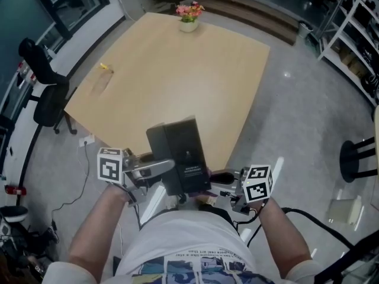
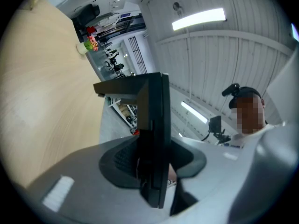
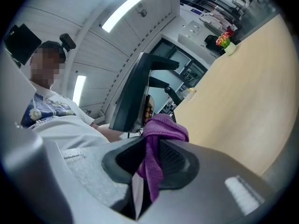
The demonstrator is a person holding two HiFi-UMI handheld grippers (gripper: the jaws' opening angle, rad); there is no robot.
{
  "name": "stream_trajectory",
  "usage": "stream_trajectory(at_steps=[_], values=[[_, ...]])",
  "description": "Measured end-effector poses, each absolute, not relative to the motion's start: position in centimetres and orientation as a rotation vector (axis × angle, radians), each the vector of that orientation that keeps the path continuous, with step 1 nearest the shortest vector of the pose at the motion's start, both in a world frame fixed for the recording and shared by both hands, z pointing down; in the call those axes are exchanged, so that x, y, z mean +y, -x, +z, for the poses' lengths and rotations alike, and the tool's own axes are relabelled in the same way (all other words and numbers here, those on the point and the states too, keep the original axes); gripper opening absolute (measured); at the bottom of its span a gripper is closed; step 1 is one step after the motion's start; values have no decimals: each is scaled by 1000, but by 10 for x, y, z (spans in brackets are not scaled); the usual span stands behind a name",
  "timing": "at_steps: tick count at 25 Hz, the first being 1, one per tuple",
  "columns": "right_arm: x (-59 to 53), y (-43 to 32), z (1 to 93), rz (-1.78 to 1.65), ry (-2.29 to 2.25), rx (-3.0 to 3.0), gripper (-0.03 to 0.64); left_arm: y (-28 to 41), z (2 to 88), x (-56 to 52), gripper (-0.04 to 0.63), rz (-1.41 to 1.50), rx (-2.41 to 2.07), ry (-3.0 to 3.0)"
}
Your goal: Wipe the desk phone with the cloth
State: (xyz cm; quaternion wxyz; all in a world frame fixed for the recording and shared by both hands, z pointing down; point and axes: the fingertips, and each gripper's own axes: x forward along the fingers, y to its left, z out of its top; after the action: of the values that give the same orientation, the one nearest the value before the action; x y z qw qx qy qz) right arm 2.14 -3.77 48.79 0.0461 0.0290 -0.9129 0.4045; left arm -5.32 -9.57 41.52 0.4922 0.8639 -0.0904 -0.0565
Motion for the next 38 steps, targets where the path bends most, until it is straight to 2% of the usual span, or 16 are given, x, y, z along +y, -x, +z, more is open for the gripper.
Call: stream_trajectory(at_steps=[15, 32, 38], values=[[10, 18, 477, 902, -121, -2745, 89, 49, 418, -118, 183, -210, -272, -2030], [-9, -20, 500, 863, -343, -2621, 89, 69, 455, -114, 181, -112, -238, -1990], [-23, -57, 497, 845, -466, -2577, 89, 53, 454, -117, 181, -119, -182, -1982]])
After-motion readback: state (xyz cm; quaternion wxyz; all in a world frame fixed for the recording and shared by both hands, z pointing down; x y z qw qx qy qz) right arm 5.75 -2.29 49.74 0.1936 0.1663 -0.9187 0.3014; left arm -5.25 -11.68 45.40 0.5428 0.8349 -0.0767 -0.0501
